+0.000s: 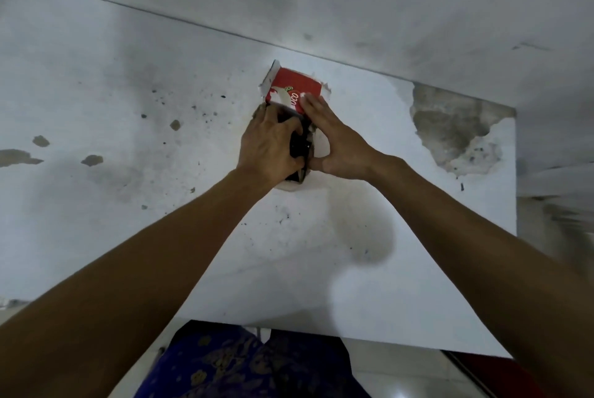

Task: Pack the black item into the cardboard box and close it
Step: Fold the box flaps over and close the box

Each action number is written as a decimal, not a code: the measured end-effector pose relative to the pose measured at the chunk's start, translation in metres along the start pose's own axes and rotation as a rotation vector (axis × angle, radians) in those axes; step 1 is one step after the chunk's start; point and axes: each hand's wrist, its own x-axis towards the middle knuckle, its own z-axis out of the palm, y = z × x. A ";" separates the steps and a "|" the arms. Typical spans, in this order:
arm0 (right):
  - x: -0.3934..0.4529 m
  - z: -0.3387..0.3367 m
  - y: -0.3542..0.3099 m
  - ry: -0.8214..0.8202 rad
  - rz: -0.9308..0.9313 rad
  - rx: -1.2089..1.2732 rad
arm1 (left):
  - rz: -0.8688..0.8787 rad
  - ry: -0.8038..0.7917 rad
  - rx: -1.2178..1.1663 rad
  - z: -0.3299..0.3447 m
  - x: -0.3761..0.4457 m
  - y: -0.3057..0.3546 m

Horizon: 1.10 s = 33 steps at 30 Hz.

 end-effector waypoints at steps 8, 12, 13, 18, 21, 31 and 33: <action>0.001 0.010 0.007 0.027 -0.010 0.041 | 0.249 -0.178 0.057 -0.011 0.000 -0.015; 0.001 0.020 0.003 0.098 -0.004 0.026 | 0.201 -0.200 0.180 -0.009 -0.001 -0.010; 0.000 0.022 0.003 0.115 -0.004 0.025 | 0.189 -0.187 0.201 -0.007 -0.002 -0.007; -0.001 0.027 0.005 0.161 -0.010 0.033 | 0.209 -0.183 0.145 -0.014 -0.002 -0.004; 0.000 0.028 0.007 0.161 -0.019 0.039 | 0.242 -0.247 -0.010 -0.023 -0.004 -0.016; -0.005 0.020 0.001 0.197 -0.079 -0.135 | 0.295 -0.096 0.082 -0.035 -0.006 -0.014; -0.011 0.015 -0.004 0.273 -0.168 -0.298 | 0.160 0.096 -0.161 -0.041 -0.020 -0.027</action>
